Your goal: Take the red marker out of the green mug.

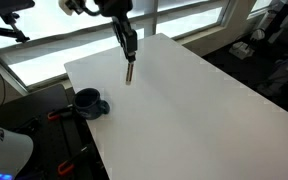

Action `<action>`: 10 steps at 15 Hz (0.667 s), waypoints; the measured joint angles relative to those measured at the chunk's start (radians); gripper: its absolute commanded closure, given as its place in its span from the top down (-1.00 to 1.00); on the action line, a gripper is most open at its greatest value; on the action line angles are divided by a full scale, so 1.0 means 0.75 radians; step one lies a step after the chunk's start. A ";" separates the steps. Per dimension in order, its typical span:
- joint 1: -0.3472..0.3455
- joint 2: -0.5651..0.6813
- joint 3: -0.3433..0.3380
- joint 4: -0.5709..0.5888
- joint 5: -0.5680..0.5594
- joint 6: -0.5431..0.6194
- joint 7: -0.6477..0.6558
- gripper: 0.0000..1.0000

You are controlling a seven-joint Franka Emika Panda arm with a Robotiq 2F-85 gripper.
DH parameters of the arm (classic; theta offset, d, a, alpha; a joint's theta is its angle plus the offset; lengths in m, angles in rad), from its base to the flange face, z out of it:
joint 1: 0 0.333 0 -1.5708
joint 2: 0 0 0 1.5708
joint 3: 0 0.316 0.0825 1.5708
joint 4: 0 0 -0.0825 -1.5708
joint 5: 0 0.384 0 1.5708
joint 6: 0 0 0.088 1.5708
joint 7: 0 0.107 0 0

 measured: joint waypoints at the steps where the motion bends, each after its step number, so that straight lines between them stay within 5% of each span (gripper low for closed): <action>1: -0.013 0.058 -0.006 0.003 -0.002 0.072 0.001 -0.89; 6: -0.021 0.425 -0.035 0.087 -0.002 0.312 0.001 -0.89; 10: 0.015 0.697 -0.066 0.224 0.009 0.348 0.000 -0.89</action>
